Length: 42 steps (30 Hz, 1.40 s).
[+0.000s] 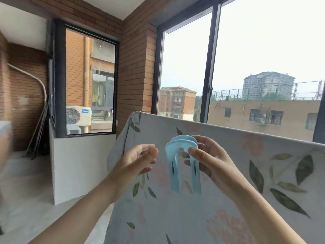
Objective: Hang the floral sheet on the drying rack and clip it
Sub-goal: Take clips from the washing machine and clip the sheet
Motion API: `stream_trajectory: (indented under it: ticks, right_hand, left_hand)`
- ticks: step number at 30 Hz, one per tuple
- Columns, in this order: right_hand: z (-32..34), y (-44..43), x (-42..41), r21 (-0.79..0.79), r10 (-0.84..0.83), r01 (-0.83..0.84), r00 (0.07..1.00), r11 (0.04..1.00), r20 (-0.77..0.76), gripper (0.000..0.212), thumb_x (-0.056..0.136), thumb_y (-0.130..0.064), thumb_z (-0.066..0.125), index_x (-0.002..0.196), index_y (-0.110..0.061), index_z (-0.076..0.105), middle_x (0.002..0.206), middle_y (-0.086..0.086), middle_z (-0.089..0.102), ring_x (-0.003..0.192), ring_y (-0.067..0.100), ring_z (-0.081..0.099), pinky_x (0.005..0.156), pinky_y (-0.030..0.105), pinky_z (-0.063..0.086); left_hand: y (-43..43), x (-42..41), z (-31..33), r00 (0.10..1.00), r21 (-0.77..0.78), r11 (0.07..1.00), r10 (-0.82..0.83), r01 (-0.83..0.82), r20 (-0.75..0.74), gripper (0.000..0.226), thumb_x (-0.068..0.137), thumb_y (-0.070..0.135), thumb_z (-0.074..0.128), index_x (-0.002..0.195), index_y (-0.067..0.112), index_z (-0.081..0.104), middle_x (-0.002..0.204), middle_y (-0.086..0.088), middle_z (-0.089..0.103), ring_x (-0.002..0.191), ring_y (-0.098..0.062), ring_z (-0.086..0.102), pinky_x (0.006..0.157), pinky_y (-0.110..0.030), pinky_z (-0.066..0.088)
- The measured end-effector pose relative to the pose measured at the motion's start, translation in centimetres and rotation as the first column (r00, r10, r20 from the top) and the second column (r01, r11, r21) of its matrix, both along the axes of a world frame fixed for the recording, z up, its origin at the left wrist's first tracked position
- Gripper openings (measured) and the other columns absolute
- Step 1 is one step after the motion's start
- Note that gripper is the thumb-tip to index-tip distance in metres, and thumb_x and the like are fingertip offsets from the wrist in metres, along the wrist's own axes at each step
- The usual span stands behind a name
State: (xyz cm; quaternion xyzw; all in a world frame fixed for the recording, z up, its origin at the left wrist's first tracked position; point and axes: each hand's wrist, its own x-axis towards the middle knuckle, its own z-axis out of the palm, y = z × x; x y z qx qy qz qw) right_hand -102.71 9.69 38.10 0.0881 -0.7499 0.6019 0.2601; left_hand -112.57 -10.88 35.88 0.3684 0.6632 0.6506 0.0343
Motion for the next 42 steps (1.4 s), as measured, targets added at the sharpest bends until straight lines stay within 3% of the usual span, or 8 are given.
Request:
stream_trajectory:
  ticks: [9, 18, 22, 25, 32, 35, 38, 42]
  right_hand:
    - [2.1, -2.0, -13.8, -0.115, -0.015, 0.016, 1.000, 0.993, 0.010, 0.057, 0.069, -0.056, 0.068, 0.112, -0.020, 0.066, 0.087, -0.005, 0.068, 0.080, 0.012, 0.061, 0.068, 0.028, 0.046]
    - [2.4, -5.7, -24.5, -0.036, -0.158, 0.157, 0.987, 0.987, -0.042, 0.064, 0.063, -0.061, 0.067, 0.117, -0.027, 0.063, 0.110, -0.005, 0.070, 0.103, 0.013, 0.066, 0.084, 0.032, 0.048]
    - [3.7, -6.8, -26.8, -0.062, -0.223, 0.220, 0.973, 0.974, -0.053, 0.058, 0.069, -0.051, 0.069, 0.120, -0.025, 0.059, 0.111, -0.006, 0.070, 0.107, 0.012, 0.065, 0.089, 0.032, 0.048]
    - [4.5, -7.0, -27.4, -0.066, -0.294, 0.289, 0.954, 0.955, -0.066, 0.089, 0.049, -0.066, 0.079, 0.123, -0.022, 0.057, 0.113, -0.005, 0.069, 0.106, 0.012, 0.065, 0.084, 0.030, 0.046]
    - [6.9, -5.8, -27.8, -0.057, -0.389, 0.384, 0.912, 0.921, -0.135, 0.100, 0.040, -0.069, 0.080, 0.123, -0.019, 0.057, 0.112, -0.003, 0.068, 0.104, 0.013, 0.065, 0.085, 0.031, 0.045]
    - [8.1, -5.0, -28.5, -0.089, -0.393, 0.383, 0.903, 0.919, -0.174, 0.098, 0.040, -0.066, 0.083, 0.121, -0.016, 0.058, 0.110, -0.002, 0.069, 0.104, 0.015, 0.065, 0.089, 0.035, 0.047]
    - [9.4, -4.4, -29.9, -0.113, -0.399, 0.384, 0.895, 0.916, -0.200, 0.089, 0.046, -0.059, 0.084, 0.119, -0.015, 0.059, 0.112, 0.000, 0.069, 0.106, 0.016, 0.065, 0.085, 0.033, 0.048]
    - [11.3, -3.8, -32.1, -0.137, -0.426, 0.404, 0.877, 0.904, -0.223, 0.054, 0.069, -0.038, 0.072, 0.114, -0.011, 0.058, 0.103, 0.002, 0.067, 0.095, 0.015, 0.067, 0.078, 0.031, 0.049]
  left_hand:
    - [-3.3, -14.5, 0.5, 0.992, -0.018, 0.992, 0.123, -0.123, 0.008, 0.067, 0.061, 0.071, 0.062, 0.115, 0.031, 0.060, 0.112, 0.008, 0.067, 0.099, -0.006, 0.066, 0.091, -0.029, 0.053]
    - [-6.5, -29.2, 0.7, 0.987, -0.089, 0.988, 0.114, -0.124, -0.110, 0.058, 0.062, 0.065, 0.063, 0.110, 0.032, 0.063, 0.107, 0.011, 0.067, 0.099, -0.002, 0.064, 0.093, -0.033, 0.052]
    - [-5.5, -34.5, 2.7, 0.956, -0.124, 0.984, 0.089, -0.128, -0.279, 0.026, 0.085, 0.046, 0.062, 0.108, 0.033, 0.062, 0.105, 0.015, 0.067, 0.094, 0.009, 0.060, 0.081, -0.017, 0.048]
    - [-3.1, -36.7, 4.1, 0.913, -0.102, 0.990, 0.052, -0.102, -0.404, 0.019, 0.091, 0.031, 0.060, 0.109, 0.029, 0.062, 0.107, 0.017, 0.065, 0.096, 0.010, 0.057, 0.073, -0.003, 0.043]
    - [4.5, -40.2, 6.8, 0.761, -0.141, 0.981, 0.010, -0.134, -0.649, 0.045, 0.093, 0.041, 0.053, 0.135, 0.026, 0.048, 0.138, 0.008, 0.050, 0.127, -0.010, 0.045, 0.104, -0.030, 0.039]
    - [7.6, -41.4, 6.6, 0.722, -0.196, 0.956, 0.022, -0.217, -0.692, 0.048, 0.096, 0.044, 0.043, 0.141, 0.029, 0.040, 0.145, 0.008, 0.043, 0.136, -0.017, 0.034, 0.113, -0.037, 0.026]
    - [9.5, -42.4, 5.3, 0.680, -0.162, 0.952, 0.062, -0.260, -0.731, 0.037, 0.097, 0.044, 0.033, 0.126, 0.031, 0.053, 0.126, 0.011, 0.053, 0.128, -0.018, 0.037, 0.112, -0.045, 0.018]
    - [10.7, -43.4, 4.0, 0.672, -0.034, 0.970, 0.142, -0.242, -0.726, 0.020, 0.095, 0.029, 0.044, 0.108, 0.027, 0.059, 0.108, 0.010, 0.056, 0.116, -0.020, 0.042, 0.108, -0.053, 0.020]
